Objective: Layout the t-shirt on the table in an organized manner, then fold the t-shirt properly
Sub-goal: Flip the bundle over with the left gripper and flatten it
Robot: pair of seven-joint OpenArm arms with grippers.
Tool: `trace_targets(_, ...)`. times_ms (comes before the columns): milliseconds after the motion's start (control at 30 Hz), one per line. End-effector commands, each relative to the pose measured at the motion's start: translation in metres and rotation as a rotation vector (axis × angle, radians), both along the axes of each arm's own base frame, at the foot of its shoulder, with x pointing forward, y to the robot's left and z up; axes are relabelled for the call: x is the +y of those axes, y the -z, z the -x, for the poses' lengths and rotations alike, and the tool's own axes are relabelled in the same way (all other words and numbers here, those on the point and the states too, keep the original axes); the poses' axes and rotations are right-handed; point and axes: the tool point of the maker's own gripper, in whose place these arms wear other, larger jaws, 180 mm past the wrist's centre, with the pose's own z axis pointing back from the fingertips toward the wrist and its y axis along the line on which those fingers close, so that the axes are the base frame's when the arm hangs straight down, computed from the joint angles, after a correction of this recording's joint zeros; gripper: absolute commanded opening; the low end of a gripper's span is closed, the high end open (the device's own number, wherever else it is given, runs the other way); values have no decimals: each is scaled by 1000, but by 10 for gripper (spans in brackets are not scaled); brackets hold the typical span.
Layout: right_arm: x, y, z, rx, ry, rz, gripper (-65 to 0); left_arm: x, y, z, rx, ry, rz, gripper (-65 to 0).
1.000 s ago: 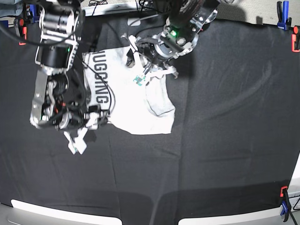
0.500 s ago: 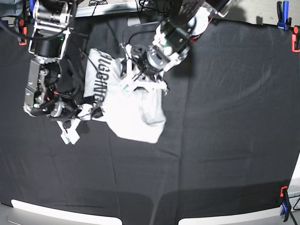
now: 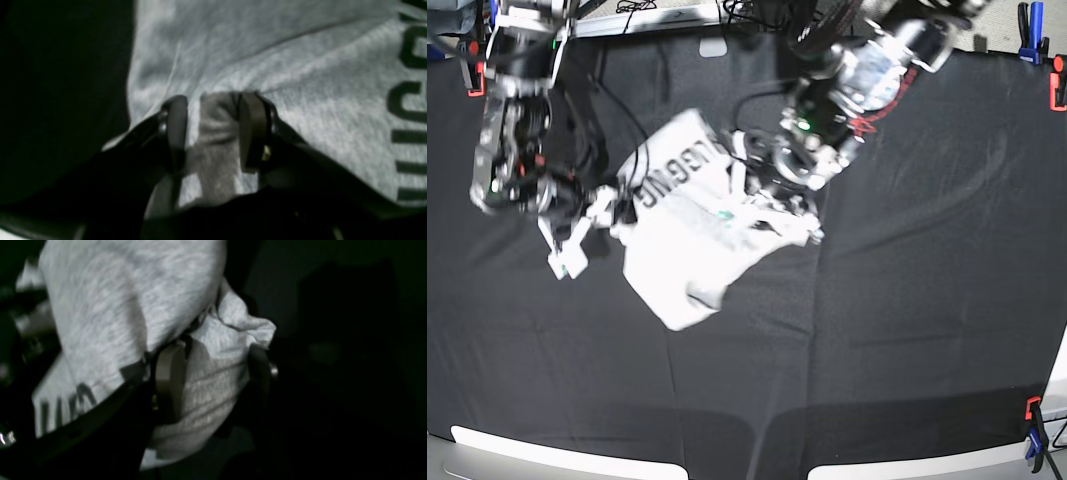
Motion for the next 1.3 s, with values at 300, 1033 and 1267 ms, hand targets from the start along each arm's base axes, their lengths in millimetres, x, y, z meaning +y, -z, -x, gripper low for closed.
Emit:
trace_targets(300, 15, -6, 67, 28, -89, 23, -347, 81, 15, -18, 16, -115, -271, -413)
trace_targets(1033, -10, -8, 113, 69, -66, 213, -347, 109, 21, -3, 166, -216, -392, -413)
trace_targets(1267, -10, -9, 112, 65, -66, 209, -347, 62, -26, -16, 80, -167, -174, -413)
